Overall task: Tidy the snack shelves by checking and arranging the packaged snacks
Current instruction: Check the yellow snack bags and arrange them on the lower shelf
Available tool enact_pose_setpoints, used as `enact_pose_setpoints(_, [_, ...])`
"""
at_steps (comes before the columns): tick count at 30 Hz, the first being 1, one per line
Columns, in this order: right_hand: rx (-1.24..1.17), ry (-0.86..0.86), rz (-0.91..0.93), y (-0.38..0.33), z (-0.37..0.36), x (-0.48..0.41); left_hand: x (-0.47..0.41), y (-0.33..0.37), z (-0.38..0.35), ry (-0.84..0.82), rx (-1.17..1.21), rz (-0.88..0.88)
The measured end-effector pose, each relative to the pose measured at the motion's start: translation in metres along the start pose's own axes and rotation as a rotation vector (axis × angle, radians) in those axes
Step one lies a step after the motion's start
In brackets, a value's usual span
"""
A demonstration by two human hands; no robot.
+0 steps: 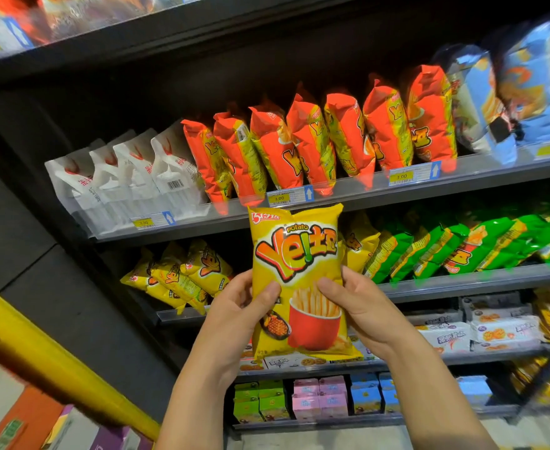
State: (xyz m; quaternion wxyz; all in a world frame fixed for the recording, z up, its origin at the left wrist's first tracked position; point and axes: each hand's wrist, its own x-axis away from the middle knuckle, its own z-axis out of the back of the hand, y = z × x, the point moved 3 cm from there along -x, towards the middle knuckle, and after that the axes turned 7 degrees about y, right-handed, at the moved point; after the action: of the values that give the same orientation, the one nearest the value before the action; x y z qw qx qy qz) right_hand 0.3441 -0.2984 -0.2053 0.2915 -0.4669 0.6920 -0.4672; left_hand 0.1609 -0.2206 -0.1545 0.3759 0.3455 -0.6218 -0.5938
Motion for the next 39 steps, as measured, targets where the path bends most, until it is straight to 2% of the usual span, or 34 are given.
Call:
enact_pose_setpoints(9, [0.080, 0.095, -0.140, -0.001, -0.012, 0.006, -0.002, -0.008, 0.000, 0.083, -0.012, 0.099])
enact_pose_setpoints(13, [0.020, 0.089, -0.194, 0.003, -0.013, 0.007, 0.000, -0.008, 0.001, 0.082, -0.020, 0.100])
enact_pose_setpoints(17, [0.028, 0.142, -0.131, 0.001, -0.014, 0.009, -0.001, -0.011, 0.003, 0.069, 0.002, 0.125])
enact_pose_setpoints(21, [0.230, 0.192, -0.021, -0.007, -0.019, 0.013, 0.005, -0.012, -0.004, -0.001, 0.025, 0.173])
enact_pose_setpoints(23, [0.307, 0.176, 0.000, -0.009, -0.022, 0.014, 0.005, -0.013, -0.004, 0.017, 0.005, 0.157])
enact_pose_setpoints(28, [0.291, 0.105, 0.000, -0.016, -0.021, 0.017, 0.004, -0.016, 0.002, 0.101, 0.101, 0.204])
enact_pose_setpoints(32, [0.176, 0.071, -0.014, -0.023, -0.022, 0.019, 0.006, -0.017, 0.005, 0.105, 0.164, 0.234])
enact_pose_setpoints(39, [0.301, 0.052, -0.015, -0.018, -0.021, 0.021, 0.008, -0.021, 0.003, 0.127, 0.101, 0.149])
